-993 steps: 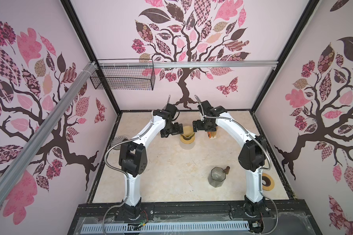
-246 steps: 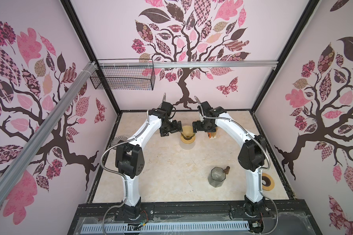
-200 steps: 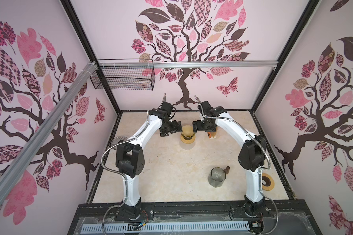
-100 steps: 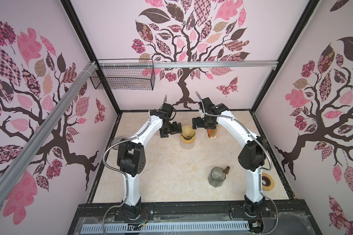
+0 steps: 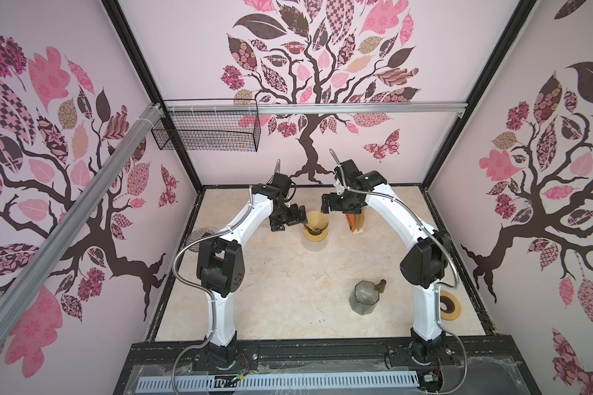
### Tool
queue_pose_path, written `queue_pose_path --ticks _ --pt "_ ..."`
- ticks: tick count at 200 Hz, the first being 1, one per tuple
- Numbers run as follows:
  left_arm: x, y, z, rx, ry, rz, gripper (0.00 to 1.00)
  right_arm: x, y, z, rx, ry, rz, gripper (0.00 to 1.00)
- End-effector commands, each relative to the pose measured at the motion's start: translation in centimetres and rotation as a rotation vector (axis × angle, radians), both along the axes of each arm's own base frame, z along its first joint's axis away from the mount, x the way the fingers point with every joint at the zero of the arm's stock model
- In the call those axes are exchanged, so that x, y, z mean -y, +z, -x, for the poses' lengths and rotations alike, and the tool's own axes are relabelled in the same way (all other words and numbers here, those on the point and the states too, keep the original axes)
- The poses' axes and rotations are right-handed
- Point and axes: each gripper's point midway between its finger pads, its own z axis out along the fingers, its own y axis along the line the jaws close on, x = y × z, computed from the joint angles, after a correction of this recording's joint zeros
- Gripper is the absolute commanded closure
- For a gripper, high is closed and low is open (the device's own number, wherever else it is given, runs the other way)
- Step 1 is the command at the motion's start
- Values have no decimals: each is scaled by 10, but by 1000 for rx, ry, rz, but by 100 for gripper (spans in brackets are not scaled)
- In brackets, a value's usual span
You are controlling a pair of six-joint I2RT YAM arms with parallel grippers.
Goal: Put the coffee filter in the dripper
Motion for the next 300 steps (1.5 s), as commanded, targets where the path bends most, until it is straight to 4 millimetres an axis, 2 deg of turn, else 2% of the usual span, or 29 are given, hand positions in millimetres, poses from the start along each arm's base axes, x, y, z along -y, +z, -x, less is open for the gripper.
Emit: queue_pose_path --ticks 1,57,126,178,211,243,264,282,300 --pt "2 13 -2 31 5 40 2 7 36 7 54 -12 -34 0" --pt "5 19 -3 38 9 61 2 9 47 9 73 -14 -45 0" --pt "0 55 -2 108 21 104 2 22 68 22 109 -41 -43 0" --pt "-8 80 15 155 -6 112 2 42 85 45 146 -91 -42 0" --pt "-17 88 34 180 -37 89 2 69 80 72 150 -172 -33 0" --pt "-31 92 59 212 -55 65 2 101 64 111 95 -218 -16 0" --pt "-38 91 79 224 -68 59 2 120 45 138 28 -256 44 0" --pt "-46 86 97 225 -66 56 2 129 31 159 -31 -278 65 0" --pt "-51 80 113 219 -62 55 2 129 16 179 -104 -285 38 0"
